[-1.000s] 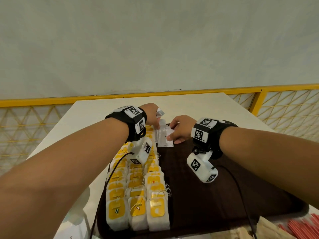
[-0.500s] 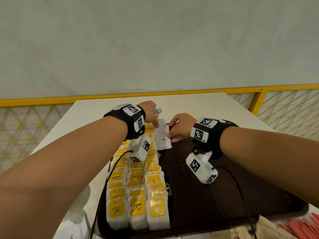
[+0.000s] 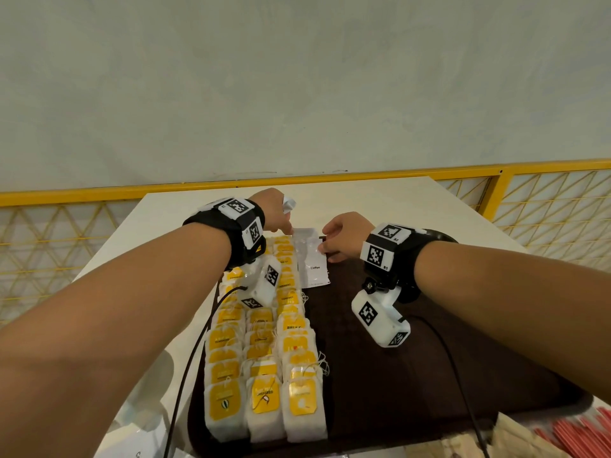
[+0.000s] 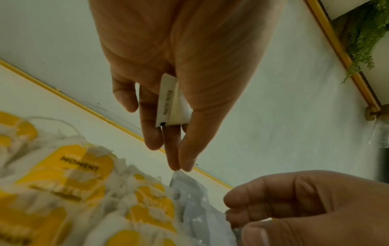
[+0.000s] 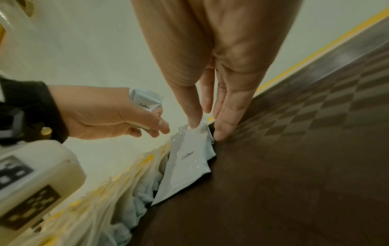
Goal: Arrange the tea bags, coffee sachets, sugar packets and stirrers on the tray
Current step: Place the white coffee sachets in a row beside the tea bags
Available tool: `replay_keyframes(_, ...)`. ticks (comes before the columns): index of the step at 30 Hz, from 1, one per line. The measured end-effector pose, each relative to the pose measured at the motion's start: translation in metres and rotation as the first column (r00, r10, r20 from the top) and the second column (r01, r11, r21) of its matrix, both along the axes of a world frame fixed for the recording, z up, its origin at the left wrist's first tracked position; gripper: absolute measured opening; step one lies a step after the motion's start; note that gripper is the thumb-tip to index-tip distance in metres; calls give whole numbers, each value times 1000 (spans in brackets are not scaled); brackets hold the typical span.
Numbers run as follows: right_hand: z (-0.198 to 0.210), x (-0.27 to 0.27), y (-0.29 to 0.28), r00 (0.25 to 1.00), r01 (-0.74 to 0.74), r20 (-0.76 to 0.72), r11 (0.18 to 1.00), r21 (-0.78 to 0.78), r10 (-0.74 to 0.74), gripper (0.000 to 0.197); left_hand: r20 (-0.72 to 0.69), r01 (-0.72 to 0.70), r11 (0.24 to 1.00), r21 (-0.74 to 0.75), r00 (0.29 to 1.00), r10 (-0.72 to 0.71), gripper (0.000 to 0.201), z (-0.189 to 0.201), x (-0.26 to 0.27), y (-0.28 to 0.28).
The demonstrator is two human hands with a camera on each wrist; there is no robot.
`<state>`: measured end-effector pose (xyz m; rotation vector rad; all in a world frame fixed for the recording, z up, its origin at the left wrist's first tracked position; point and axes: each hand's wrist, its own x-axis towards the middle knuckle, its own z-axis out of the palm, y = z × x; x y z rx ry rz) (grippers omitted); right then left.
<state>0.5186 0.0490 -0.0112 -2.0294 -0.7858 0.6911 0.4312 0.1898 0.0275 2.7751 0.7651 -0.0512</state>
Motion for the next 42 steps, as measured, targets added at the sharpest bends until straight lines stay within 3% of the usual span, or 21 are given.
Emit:
replay_keyframes(4, -3, -4, 3, 997, -16, 77, 1000, 21, 14, 41, 11, -15, 1000, -22, 1000, 15, 29, 2, -4, 0)
replay_keyframes(7, -4, -4, 5, 995, -14, 101, 1000, 9, 13, 38, 63, -54, 990, -131, 996, 62, 25, -1, -6, 0)
replay_keyframes(11, 1, -3, 4, 992, 27, 125, 998, 48, -33, 35, 201, -100, 945, -311, 965, 168, 51, 0, -9, -6)
replay_keyframes(13, 10, -5, 1, 996, 44, 65, 984, 172, -56, 34, 287, -26, 929, -368, 948, 140, 61, 5, -14, -12)
replay_keyframes(16, 24, -15, -5, 992, 27, -126, 938, 344, 17, 33, 372, 143, 874, -464, 927, 46, 53, 10, -23, -24)
replay_keyframes(19, 35, -23, -15, 973, 32, -223, 924, 382, 58, 17, 357, 216, 843, -493, 934, -30, 48, 10, -26, -33)
replay_keyframes(22, 36, -23, -25, 973, 30, -224, 939, 343, 50, 11, 345, 191, 874, -447, 938, -28, 42, 12, -27, -34)
replay_keyframes(25, 30, -21, -37, 977, 55, -213, 958, 281, 7, 12, 352, 184, 925, -331, 934, -59, 16, 19, -32, -31)
replay_keyframes(28, 19, -21, -49, 977, 29, -213, 987, 159, 5, 14, 211, 228, 944, -240, 961, -179, 8, 20, -34, -33)
replay_keyframes(33, 8, -25, -50, 977, -109, -194, 988, -105, 87, 17, -20, 259, 961, -95, 965, -262, 15, 8, -20, -43)
replay_keyframes(37, 8, -23, -46, 982, -124, -162, 981, -149, 99, 13, -110, 229, 971, -70, 966, -236, 10, 0, -11, -42)
replay_keyframes(42, 6, -20, -39, 992, -72, -113, 989, -132, 57, 14, -116, 212, 977, -24, 970, -214, 13, -8, -3, -40)
